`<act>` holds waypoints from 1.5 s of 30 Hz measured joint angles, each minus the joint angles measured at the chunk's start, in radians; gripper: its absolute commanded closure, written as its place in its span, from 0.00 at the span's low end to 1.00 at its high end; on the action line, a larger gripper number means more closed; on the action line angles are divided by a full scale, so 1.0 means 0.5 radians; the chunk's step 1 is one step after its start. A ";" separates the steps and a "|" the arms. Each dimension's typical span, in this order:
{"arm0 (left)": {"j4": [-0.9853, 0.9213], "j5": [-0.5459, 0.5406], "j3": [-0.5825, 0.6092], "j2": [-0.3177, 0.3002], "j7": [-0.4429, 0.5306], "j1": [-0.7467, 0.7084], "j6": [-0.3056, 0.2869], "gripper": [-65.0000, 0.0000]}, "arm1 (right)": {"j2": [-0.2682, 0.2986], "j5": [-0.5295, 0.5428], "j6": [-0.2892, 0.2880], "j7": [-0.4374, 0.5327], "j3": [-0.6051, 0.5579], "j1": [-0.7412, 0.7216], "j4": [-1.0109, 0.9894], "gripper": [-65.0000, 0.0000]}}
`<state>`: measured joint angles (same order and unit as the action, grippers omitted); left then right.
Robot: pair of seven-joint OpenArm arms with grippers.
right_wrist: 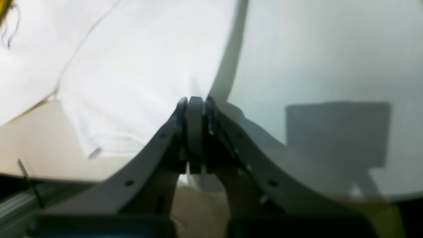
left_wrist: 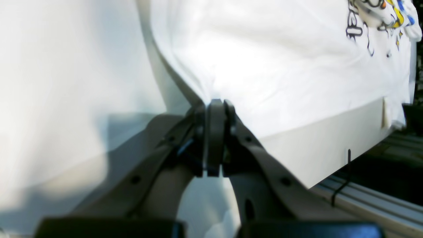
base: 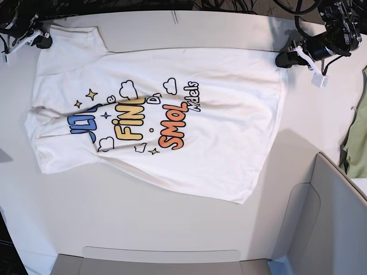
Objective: Layout the t-shirt on the table in an organized manner, then fold the t-shirt properly
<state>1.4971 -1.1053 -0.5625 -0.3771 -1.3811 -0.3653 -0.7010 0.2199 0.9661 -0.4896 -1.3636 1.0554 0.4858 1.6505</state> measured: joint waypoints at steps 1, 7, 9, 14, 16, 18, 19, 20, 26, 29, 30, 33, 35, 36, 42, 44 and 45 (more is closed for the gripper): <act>0.067 0.059 -0.066 0.014 -0.021 -0.029 0.004 1.00 | -0.003 0.032 0.000 0.000 0.000 0.027 0.040 1.00; 0.372 0.101 -0.234 0.005 -0.056 -0.154 0.009 1.00 | 0.008 0.085 -0.002 0.006 -0.002 0.147 0.233 1.00; 0.439 0.072 -0.259 0.007 -0.048 -0.191 0.008 1.00 | 0.003 0.074 -0.002 0.003 -0.002 0.198 0.282 1.00; 0.528 0.083 -0.426 0.008 -0.068 -0.294 0.008 1.00 | -0.012 0.143 -0.002 -0.006 0.168 0.248 0.522 1.00; 0.569 0.086 -0.465 0.011 -0.064 -0.294 0.008 1.00 | -0.002 0.197 -0.002 -0.004 0.218 0.276 0.603 1.00; 0.610 0.068 -0.472 0.005 -0.058 -0.277 0.008 1.00 | 0.006 0.232 -0.002 -0.005 0.258 0.294 0.642 1.00; 0.617 0.062 -0.472 0.005 -0.048 -0.278 0.008 1.00 | 0.008 0.249 -0.002 -0.005 0.266 0.309 0.653 1.00; 0.621 0.063 -0.472 0.004 -0.041 -0.304 0.008 1.00 | 0.008 0.285 -0.002 -0.004 0.271 0.327 0.655 1.00; 0.646 0.088 -0.471 0.013 -0.066 -0.424 0.009 1.00 | -0.008 0.420 -0.002 -0.008 0.361 0.449 0.655 1.00; 0.771 0.050 -0.590 0.015 -0.066 -0.404 -0.001 1.00 | -0.002 0.623 -0.004 -0.021 0.504 0.497 0.655 1.00; 0.790 0.027 -0.645 0.002 -0.050 -0.381 0.000 1.00 | 0.010 0.695 -0.005 -0.018 0.558 0.495 0.657 1.00; 0.762 0.104 -0.607 -0.080 -0.117 -0.101 0.006 1.00 | 0.174 0.858 -0.007 -0.044 0.634 0.424 0.764 1.00; 0.767 0.116 -0.506 -0.151 -0.069 0.103 0.008 1.00 | 0.293 0.903 -0.006 0.001 0.641 0.315 0.778 1.00; 0.774 0.110 -0.449 -0.182 -0.050 0.192 0.007 1.00 | 0.348 0.887 -0.005 -0.015 0.636 0.262 0.775 1.00; 0.650 0.119 -0.110 -0.253 -0.061 0.704 0.002 1.00 | 0.528 0.760 0.005 -0.039 0.363 -0.156 0.777 1.00; 0.520 0.333 0.004 -0.253 -0.071 0.881 0.006 1.00 | 0.607 0.530 0.004 -0.036 0.224 -0.353 0.766 1.00; 0.444 0.410 0.070 -0.259 -0.092 0.990 -0.004 1.00 | 0.641 0.404 0.004 -0.027 0.127 -0.468 0.766 1.00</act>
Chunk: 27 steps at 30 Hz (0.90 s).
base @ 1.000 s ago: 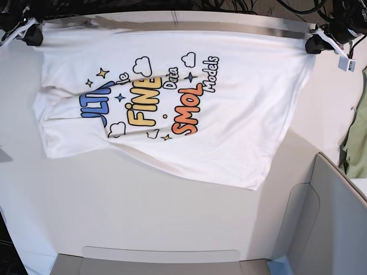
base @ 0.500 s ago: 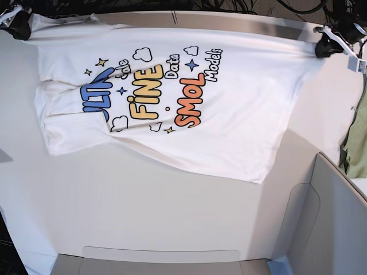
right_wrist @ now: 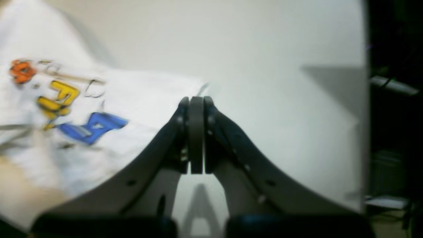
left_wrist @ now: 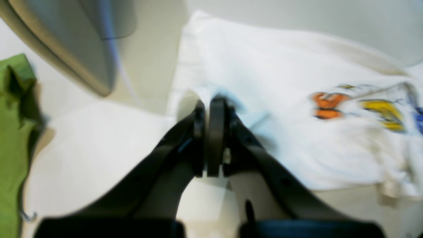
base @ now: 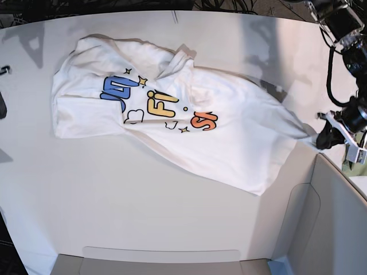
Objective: Layout the t-shirt on the table in an organized manner, then fold the t-shirt properly
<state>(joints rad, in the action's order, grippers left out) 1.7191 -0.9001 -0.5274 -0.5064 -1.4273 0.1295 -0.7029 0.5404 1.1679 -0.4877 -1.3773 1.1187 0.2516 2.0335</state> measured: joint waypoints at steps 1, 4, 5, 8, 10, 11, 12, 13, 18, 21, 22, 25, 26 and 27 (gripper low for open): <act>-0.050 0.072 0.072 -0.003 -0.011 0.103 0.002 1.00 | 0.024 -0.104 0.002 0.003 -0.108 -0.110 0.001 1.00; -0.103 0.171 0.211 -0.014 0.053 0.256 0.014 1.00 | 0.031 -0.235 0.002 0.027 -0.330 -0.238 0.004 1.00; -0.101 0.177 0.237 -0.008 0.052 0.262 0.011 1.00 | 0.025 -0.233 0.003 0.018 -0.379 -0.229 0.004 1.00; -0.105 0.183 0.251 0.011 0.048 0.143 0.011 1.00 | -0.110 -0.021 0.002 0.038 -0.352 0.005 0.004 1.00; -0.126 0.243 0.243 0.011 0.021 0.018 0.015 1.00 | -0.257 0.166 -0.033 -0.026 -0.317 0.219 0.000 1.00; -0.127 0.244 0.237 0.010 0.018 -0.036 0.019 1.00 | -0.314 0.307 -0.085 0.001 -0.284 0.335 0.002 1.00; -0.125 0.244 0.234 0.007 0.014 -0.074 0.015 1.00 | -0.362 0.450 -0.145 0.018 -0.255 0.445 0.005 1.00; -0.123 0.244 0.229 0.004 0.014 -0.111 0.014 1.00 | -0.404 0.530 -0.193 0.027 -0.235 0.543 0.007 1.00; -0.107 0.210 0.229 0.015 0.043 -0.316 0.011 1.00 | -0.584 0.574 -0.267 -0.013 -0.231 0.971 0.005 0.88; -0.116 0.215 0.232 0.038 0.155 -0.489 0.011 1.00 | -0.622 0.591 -0.269 -0.047 -0.230 1.119 0.005 0.73; -0.117 0.222 0.232 0.037 0.165 -0.533 0.012 1.00 | -0.644 0.585 -0.271 -0.051 -0.230 1.136 0.005 0.70; -0.117 0.227 0.237 0.037 0.216 -0.606 0.012 1.00 | -0.771 0.578 -0.273 -0.059 -0.227 1.136 0.005 0.66; -0.117 0.228 0.242 0.036 0.237 -0.621 0.014 1.00 | -0.821 0.588 -0.274 -0.056 -0.231 1.131 0.005 0.66; -0.119 0.226 0.243 0.038 0.243 -0.633 0.011 1.00 | -0.863 0.587 -0.275 -0.058 -0.257 1.125 0.005 0.66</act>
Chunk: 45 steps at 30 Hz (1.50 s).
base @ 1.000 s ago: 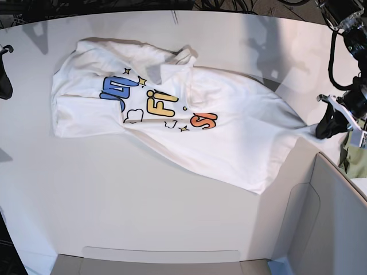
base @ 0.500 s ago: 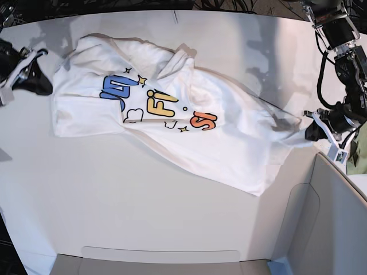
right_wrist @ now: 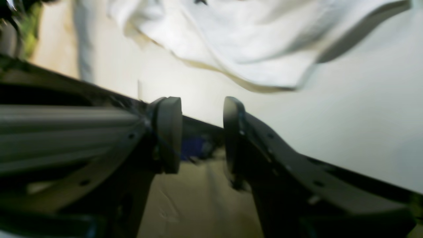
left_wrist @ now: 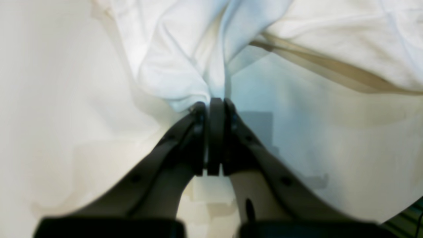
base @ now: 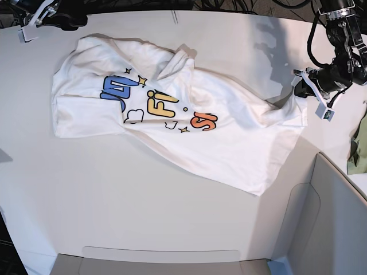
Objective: Layout the t-shirt on the table in an organized manner, then fold the t-shirt properly
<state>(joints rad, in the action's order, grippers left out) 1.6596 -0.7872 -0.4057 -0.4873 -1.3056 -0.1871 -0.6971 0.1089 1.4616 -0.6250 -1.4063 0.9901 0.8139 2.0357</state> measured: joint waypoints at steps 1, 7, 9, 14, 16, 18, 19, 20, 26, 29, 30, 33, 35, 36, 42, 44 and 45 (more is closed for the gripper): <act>0.000 -0.004 0.000 -0.001 0.002 -0.014 0.001 1.00 | -0.023 -0.009 0.000 -0.006 -0.063 -0.018 -0.001 0.66; -0.002 0.002 0.000 -0.001 -0.002 -0.070 0.001 1.00 | -0.246 -0.008 0.008 -0.002 -0.494 -0.154 -0.014 0.66; -0.001 -0.001 0.000 -0.005 0.003 -0.069 0.002 1.00 | -0.374 -0.013 0.134 -0.005 -0.614 -0.187 -0.035 0.66; -0.001 -0.004 0.000 -0.002 0.005 -0.116 0.001 1.00 | -0.551 -0.019 0.361 0.050 -0.719 -0.196 -0.055 0.66; -0.001 -0.002 0.001 -0.002 -0.002 -0.131 0.001 1.00 | -0.533 -0.015 0.422 0.244 -0.715 -0.146 -0.060 0.66; -0.002 0.001 0.006 0.000 -0.004 -0.135 0.001 1.00 | -0.524 -0.005 0.488 0.310 -0.694 -0.075 -0.062 0.66; -0.002 0.000 0.009 -0.001 -0.002 -0.132 0.001 1.00 | -0.524 -0.008 0.528 0.315 -0.671 -0.042 -0.060 0.66; -0.002 -0.004 0.010 -0.001 0.000 -0.129 0.001 1.00 | -0.526 -0.041 0.588 0.303 -0.626 -0.022 -0.040 0.66; -0.005 0.003 0.009 0.023 0.002 -0.179 0.002 1.00 | -0.233 -0.028 0.631 0.331 -0.272 -0.108 0.011 0.66; -0.005 0.002 0.012 0.065 0.002 -0.183 0.001 1.00 | -0.021 -0.019 0.629 0.301 -0.157 -0.195 0.013 0.66; -0.005 0.001 0.014 0.066 0.004 -0.183 0.000 1.00 | 0.072 -0.027 0.629 0.294 -0.138 -0.225 0.013 0.66; -0.027 -0.002 0.011 0.069 0.003 -0.175 0.001 1.00 | 0.331 -0.021 0.629 0.264 -0.129 -0.349 0.018 0.66; -0.071 -0.005 0.011 0.079 0.008 -0.177 0.000 1.00 | 0.397 -0.011 0.546 0.151 -0.171 -0.439 0.027 0.66; -0.082 -0.014 0.011 0.081 0.014 -0.179 0.000 1.00 | 0.425 -0.008 0.504 0.117 -0.219 -0.475 0.028 0.66; -0.084 -0.005 0.011 0.072 0.011 -0.173 0.001 1.00 | 0.745 -0.188 0.388 0.069 -0.491 -0.658 0.030 0.66; -0.084 -0.005 0.011 0.072 0.008 -0.169 0.001 1.00 | 0.832 -0.225 0.381 0.070 -0.566 -0.721 0.030 0.66; -0.084 -0.003 0.011 0.073 0.009 -0.169 0.001 1.00 | 0.868 -0.263 0.380 0.078 -0.586 -0.755 0.031 0.66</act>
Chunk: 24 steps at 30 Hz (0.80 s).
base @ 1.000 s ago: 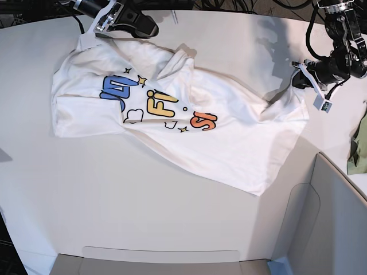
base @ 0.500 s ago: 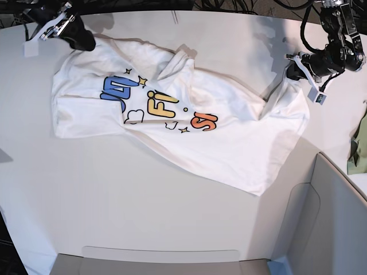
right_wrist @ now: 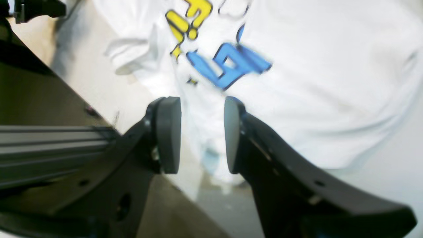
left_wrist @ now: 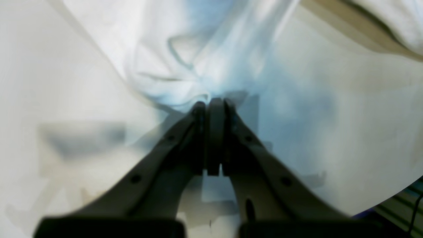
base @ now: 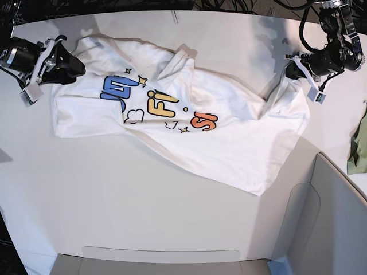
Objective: Layout the t-shirt on the table in an organized manner, then fold the t-shirt properly
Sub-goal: 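Grasp the shirt edge with both grippers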
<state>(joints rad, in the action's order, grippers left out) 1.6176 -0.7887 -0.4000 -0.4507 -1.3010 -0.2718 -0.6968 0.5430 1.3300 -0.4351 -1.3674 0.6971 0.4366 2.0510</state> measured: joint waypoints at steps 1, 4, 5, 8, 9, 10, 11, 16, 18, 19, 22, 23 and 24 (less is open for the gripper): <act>0.000 -0.001 0.000 -0.002 0.001 0.001 0.000 1.00 | 0.043 -0.054 -0.015 -0.001 -0.031 -0.040 0.000 0.66; 0.000 0.002 0.000 0.001 0.000 0.002 0.000 1.00 | 0.163 -0.113 -0.115 0.000 -0.224 -0.147 0.003 0.66; 0.000 -0.001 0.000 0.004 0.002 0.002 0.000 1.00 | 0.179 -0.171 -0.121 0.002 -0.289 -0.184 0.004 0.66; 0.000 0.002 0.000 0.001 0.001 0.002 0.000 1.00 | 0.256 -0.310 -0.121 -0.003 -0.530 -0.307 0.004 0.66; 0.000 0.004 0.000 0.002 0.001 0.002 0.000 1.00 | 0.284 -0.316 -0.120 0.002 -0.615 -0.359 0.004 0.66; 0.000 0.004 0.000 0.003 0.000 0.002 0.000 1.00 | 0.305 -0.345 -0.119 0.021 -0.671 -0.408 0.004 0.66; 0.000 0.002 0.000 0.004 0.002 0.002 0.000 1.00 | 0.323 -0.423 -0.117 0.076 -0.721 -0.447 0.006 0.66; 0.000 0.003 -0.003 0.005 -0.005 0.018 0.000 1.00 | 0.423 -0.989 -0.022 0.565 -1.081 -0.652 0.006 0.66; -0.005 0.006 -0.002 0.003 -0.008 0.058 0.001 1.00 | 0.474 -1.318 0.013 0.842 -1.284 -0.718 0.007 0.66; -0.004 0.005 -0.002 0.002 -0.005 0.070 0.000 1.00 | 0.494 -1.447 0.049 0.956 -1.377 -0.729 0.008 0.66; -0.003 -0.009 -0.004 0.001 0.005 0.090 0.000 1.00 | 0.594 -1.844 0.156 1.166 -1.767 -0.726 0.008 0.66; -0.003 -0.005 -0.004 0.004 0.003 0.089 0.000 1.00 | 0.627 -1.913 0.179 1.220 -1.897 -0.704 0.007 0.66; -0.003 -0.008 -0.004 0.004 0.000 0.086 0.000 1.00 | 0.649 -1.898 0.185 1.233 -1.981 -0.668 0.008 0.66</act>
<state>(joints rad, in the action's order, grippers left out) 1.6161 -0.7925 -0.4019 -0.4488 -1.3010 -0.2287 -0.6968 0.8673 0.3809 -0.3424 -0.7509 -0.2935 0.1028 2.0548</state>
